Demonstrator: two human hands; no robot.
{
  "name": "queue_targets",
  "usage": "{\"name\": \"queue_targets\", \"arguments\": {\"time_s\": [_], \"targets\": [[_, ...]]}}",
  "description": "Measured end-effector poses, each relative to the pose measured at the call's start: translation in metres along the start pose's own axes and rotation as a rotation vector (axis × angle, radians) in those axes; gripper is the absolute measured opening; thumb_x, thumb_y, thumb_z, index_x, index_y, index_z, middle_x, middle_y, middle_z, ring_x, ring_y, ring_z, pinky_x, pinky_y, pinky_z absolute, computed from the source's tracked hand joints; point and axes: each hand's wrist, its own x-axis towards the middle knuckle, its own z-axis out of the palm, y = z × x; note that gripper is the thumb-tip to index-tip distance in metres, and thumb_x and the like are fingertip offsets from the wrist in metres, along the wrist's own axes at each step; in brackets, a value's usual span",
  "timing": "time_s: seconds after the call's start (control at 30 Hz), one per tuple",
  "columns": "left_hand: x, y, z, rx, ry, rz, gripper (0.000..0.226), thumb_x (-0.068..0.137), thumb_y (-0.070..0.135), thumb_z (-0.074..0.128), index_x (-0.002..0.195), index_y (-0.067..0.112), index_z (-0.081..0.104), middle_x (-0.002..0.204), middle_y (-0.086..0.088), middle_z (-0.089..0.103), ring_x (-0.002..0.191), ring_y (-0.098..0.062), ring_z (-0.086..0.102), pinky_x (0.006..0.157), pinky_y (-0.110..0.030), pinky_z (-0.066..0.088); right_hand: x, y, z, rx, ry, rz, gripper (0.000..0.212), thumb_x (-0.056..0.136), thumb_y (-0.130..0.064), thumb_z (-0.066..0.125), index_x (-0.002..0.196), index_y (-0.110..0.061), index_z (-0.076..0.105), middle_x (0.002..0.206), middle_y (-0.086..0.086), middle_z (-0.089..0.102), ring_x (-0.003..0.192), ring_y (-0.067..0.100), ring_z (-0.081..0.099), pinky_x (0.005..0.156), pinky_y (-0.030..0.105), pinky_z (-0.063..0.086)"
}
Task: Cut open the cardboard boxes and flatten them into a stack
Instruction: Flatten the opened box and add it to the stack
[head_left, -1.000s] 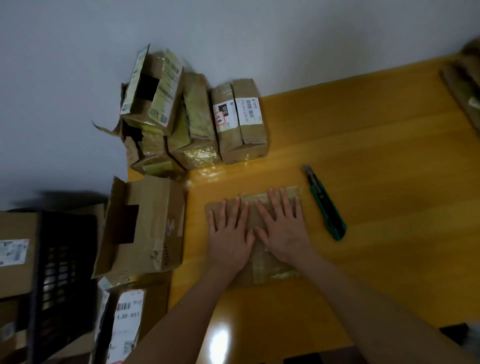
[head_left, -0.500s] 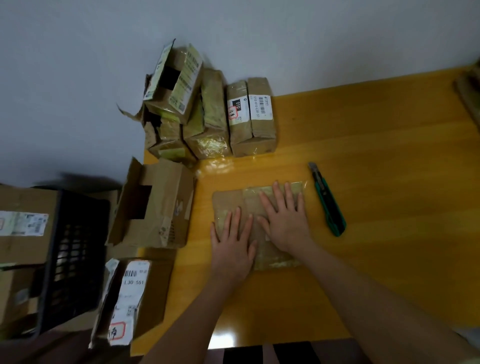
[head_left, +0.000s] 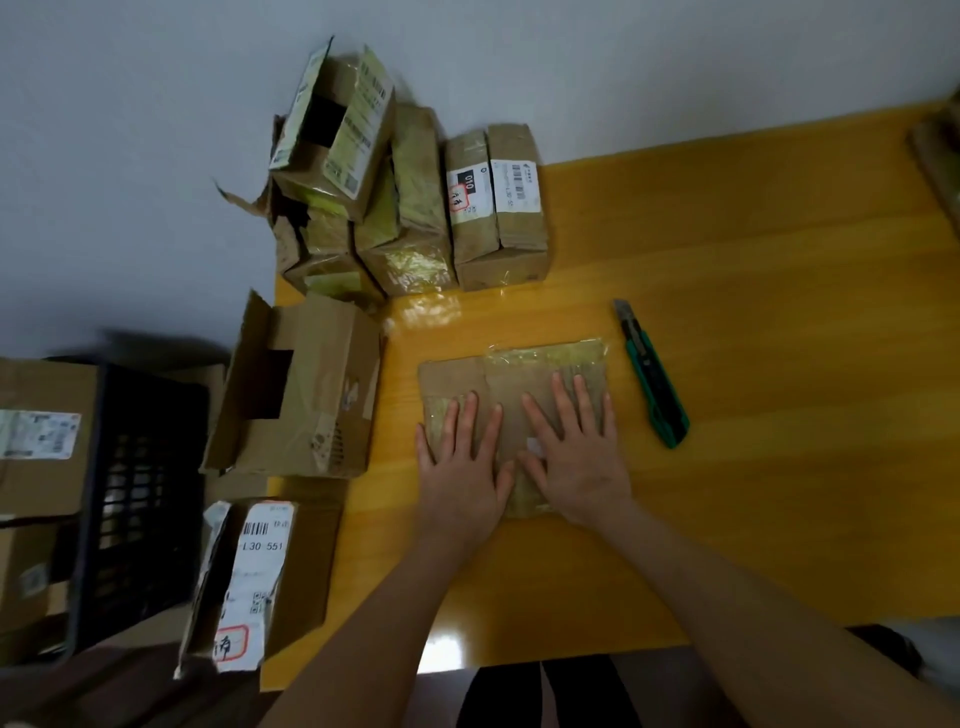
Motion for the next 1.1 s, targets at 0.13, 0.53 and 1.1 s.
{"name": "queue_targets", "arguments": {"time_s": [0.13,0.53,1.1], "targets": [[-0.002,0.002,0.000,-0.009,-0.016,-0.006,0.065,0.095,0.056,0.016,0.153,0.029,0.009,0.162,-0.004,0.000,0.149,-0.025,-0.001,0.116,-0.061,0.007,-0.003,0.000,-0.001,-0.012,-0.032,0.008,0.068,0.089,-0.063,-0.003,0.149,-0.033,-0.010,0.155,0.009,-0.024,0.143,0.032,-0.024,0.115,0.055,-0.012],[0.000,-0.012,-0.026,-0.208,0.038,-0.091,0.076,0.095,0.050,0.045,0.154,0.036,-0.001,0.162,0.000,-0.005,0.149,-0.021,0.000,0.118,-0.050,0.000,-0.008,0.009,-0.043,0.354,0.048,0.190,0.084,0.087,-0.061,0.051,0.153,-0.032,0.007,0.160,0.005,-0.001,0.147,0.026,0.003,0.118,0.045,0.010],[0.018,0.022,-0.085,-1.073,-0.012,-0.654,0.069,0.097,0.044,0.047,0.153,0.015,0.020,0.152,-0.014,0.029,0.134,-0.038,0.036,0.110,-0.049,0.033,-0.047,0.030,-0.102,1.234,0.175,0.605,0.031,0.090,-0.015,0.063,0.119,-0.011,0.057,0.110,0.006,0.063,0.088,0.017,0.057,0.072,0.026,0.042]]}}
